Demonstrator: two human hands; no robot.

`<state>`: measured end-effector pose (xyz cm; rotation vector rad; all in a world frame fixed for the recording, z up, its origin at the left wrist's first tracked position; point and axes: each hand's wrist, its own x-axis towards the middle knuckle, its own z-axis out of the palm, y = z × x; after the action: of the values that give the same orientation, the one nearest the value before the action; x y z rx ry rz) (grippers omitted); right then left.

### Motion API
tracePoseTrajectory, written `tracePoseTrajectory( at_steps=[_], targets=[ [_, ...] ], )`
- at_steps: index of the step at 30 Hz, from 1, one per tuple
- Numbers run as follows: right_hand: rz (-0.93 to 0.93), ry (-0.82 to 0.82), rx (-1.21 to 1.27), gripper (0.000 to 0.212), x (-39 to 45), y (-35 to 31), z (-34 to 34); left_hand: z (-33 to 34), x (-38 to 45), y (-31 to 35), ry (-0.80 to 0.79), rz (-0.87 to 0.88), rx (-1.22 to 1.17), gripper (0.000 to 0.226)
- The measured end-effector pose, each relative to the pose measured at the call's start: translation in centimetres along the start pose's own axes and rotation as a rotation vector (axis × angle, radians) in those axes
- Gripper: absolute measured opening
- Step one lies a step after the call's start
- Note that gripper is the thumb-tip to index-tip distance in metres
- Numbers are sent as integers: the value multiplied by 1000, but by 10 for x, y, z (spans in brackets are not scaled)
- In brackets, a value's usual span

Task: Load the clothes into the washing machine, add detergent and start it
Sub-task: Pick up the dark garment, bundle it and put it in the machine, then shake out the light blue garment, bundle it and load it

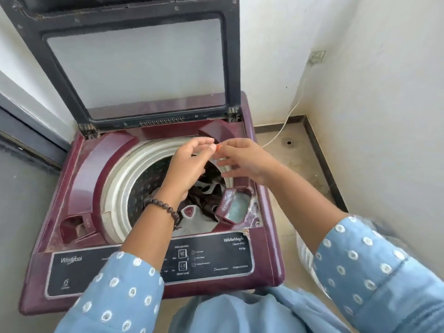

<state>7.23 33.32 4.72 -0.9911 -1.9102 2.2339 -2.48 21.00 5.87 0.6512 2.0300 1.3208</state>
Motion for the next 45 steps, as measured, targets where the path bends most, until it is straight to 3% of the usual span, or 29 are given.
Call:
tracePoseTrajectory(
  at_steps=[5, 10, 19, 26, 31, 36, 42, 45],
  targets=[
    [-118, 179, 199, 15, -68, 16, -78, 92, -22, 46, -180, 74, -47, 15],
    [-117, 387, 269, 4, -129, 81, -166, 209, -35, 54, -383, 28, -35, 16],
    [223, 751, 433, 7, -205, 258, -294, 425, -74, -7, -800, -139, 116, 12],
    [511, 922, 454, 10, -212, 401, -352, 539, -69, -89, -881, -204, 326, 15],
    [537, 994, 322, 2, -183, 472, -381, 597, -50, -154, -871, -182, 450, 17],
    [542, 996, -25, 36, -151, 521, -403, 629, -33, -207, -899, -89, 623, 25],
    [645, 781, -540, 74, -135, 554, -413, 634, -13, -243, -948, 148, 1005, 61],
    [702, 717, -587, 64, -129, 567, -412, 631, -12, -250, -1010, 230, 1161, 72]
  ],
)
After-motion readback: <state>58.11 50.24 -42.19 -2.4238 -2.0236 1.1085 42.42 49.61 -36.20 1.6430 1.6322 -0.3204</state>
